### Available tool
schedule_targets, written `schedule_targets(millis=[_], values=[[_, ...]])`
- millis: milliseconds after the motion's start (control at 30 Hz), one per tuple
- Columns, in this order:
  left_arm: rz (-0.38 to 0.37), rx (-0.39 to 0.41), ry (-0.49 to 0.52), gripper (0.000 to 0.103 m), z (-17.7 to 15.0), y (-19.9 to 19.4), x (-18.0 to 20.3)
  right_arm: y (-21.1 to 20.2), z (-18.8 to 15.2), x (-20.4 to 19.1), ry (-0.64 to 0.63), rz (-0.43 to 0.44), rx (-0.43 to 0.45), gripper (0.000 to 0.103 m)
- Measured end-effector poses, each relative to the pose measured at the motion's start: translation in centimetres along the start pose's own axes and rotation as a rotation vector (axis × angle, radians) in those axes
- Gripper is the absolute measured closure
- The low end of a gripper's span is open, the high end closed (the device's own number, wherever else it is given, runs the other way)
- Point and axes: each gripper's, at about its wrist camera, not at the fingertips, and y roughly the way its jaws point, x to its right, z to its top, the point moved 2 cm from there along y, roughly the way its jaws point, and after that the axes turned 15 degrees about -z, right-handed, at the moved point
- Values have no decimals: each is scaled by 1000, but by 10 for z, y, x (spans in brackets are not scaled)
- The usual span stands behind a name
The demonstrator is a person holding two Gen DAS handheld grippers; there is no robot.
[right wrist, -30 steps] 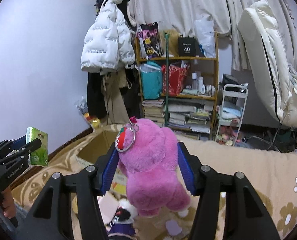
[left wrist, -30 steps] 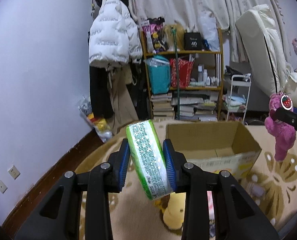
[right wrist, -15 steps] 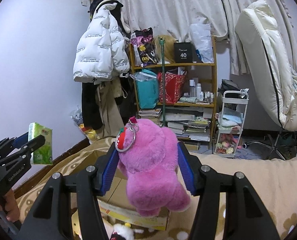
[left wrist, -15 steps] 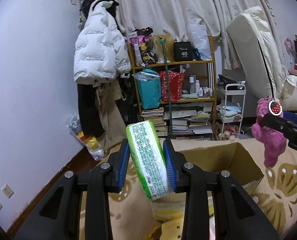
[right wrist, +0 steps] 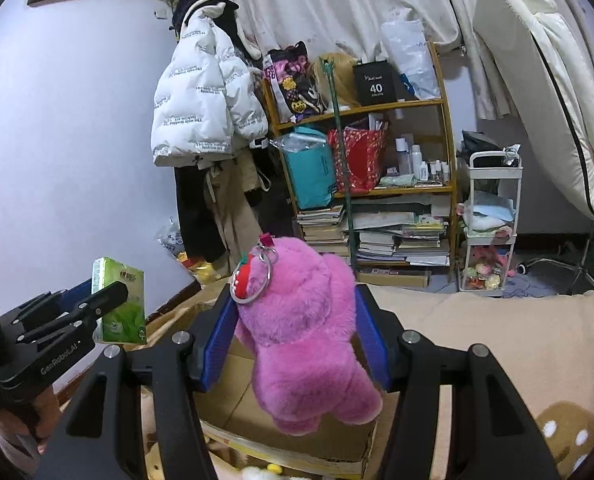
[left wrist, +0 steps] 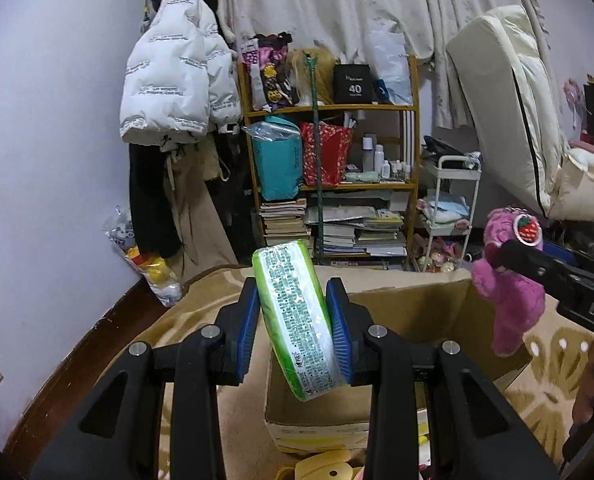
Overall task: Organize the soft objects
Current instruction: 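Carry the tissue pack and pink bear into the box and release both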
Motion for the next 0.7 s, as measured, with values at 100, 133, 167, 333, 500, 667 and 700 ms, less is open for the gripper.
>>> schedule_targets(millis=[100,133,167,333,500,667,700], values=[[-41,-28,-9,71,-6,9,4,7,-6,2,9,8,-19,42],[-47,-31,-5,71,-8,11,6,9,-7,2,14,10,-27,42],[-48,-36,8,70,-11,13,9,12,-9,3,15,11,-36,42],[-49,-76,47,70,-21,21,18,21,-17,1,1,18,-87,39],[-38,-72,48,68,-22,18,21,18,-19,-1,-7,19,-85,39],[-36,-95,45,58,-23,20,19,17,-21,-3,3,29,-98,39],[-35,-99,49,51,-24,21,19,17,-22,-3,2,30,-103,39]])
